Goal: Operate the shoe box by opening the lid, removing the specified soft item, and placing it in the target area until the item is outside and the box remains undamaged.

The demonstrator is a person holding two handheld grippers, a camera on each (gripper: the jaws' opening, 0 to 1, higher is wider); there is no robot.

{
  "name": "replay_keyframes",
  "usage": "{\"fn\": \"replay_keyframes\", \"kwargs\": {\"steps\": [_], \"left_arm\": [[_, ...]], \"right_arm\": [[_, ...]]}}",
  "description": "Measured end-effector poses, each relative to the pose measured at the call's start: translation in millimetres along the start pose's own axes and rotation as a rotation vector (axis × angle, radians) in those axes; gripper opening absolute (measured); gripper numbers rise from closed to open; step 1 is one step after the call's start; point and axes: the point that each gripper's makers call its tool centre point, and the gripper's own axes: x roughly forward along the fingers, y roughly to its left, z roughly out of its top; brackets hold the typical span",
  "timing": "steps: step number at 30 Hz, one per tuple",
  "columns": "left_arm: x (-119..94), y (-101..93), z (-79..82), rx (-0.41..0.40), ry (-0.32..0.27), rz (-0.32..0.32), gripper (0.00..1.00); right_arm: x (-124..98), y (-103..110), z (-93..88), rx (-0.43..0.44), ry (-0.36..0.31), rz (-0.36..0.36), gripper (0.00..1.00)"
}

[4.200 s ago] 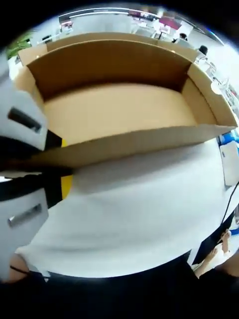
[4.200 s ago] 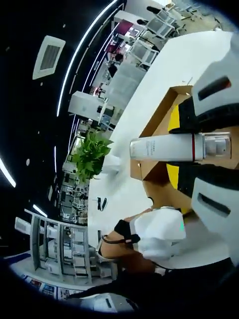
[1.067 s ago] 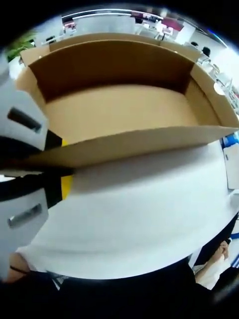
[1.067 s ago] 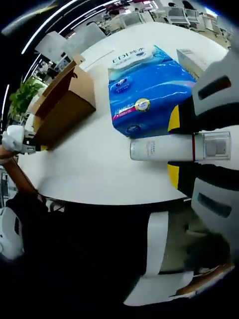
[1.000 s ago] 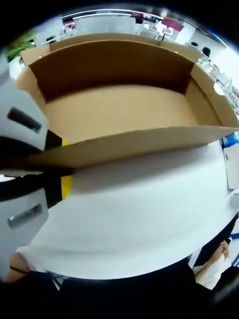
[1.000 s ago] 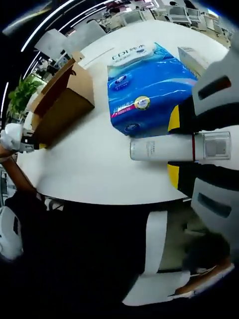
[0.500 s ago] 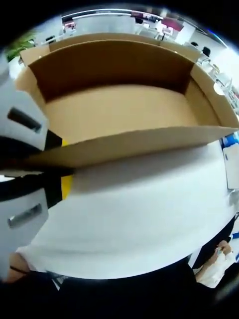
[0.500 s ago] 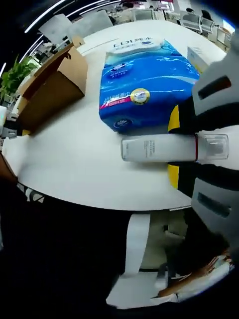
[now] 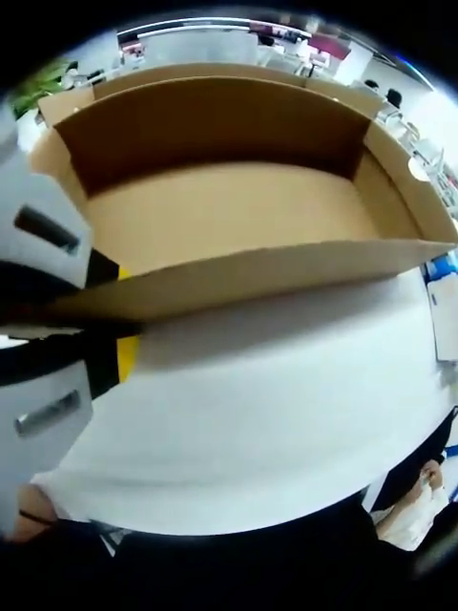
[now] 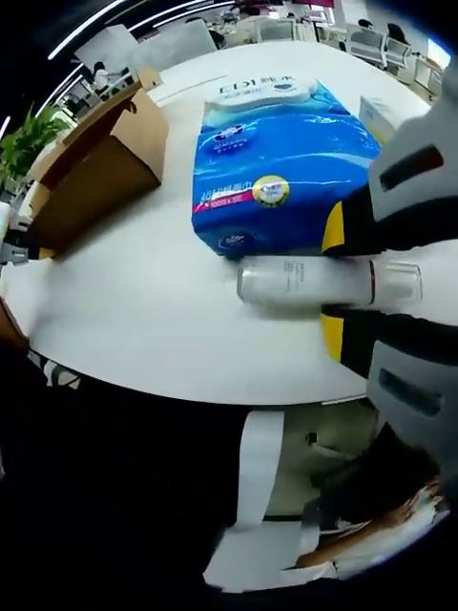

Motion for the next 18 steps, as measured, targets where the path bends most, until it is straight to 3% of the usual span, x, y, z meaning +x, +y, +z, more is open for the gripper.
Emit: {"fn": "replay_keyframes", "kwargs": {"steps": [11, 18], "left_arm": [[-0.1, 0.1, -0.1, -0.001, 0.0, 0.002, 0.04], [-0.2, 0.0, -0.2, -0.002, 0.0, 0.003, 0.04]], "right_arm": [[-5.1, -1.1, 2.1, -0.013, 0.015, 0.002, 0.2], [-5.6, -3.6, -0.4, -0.074, 0.047, 0.006, 0.19]]}}
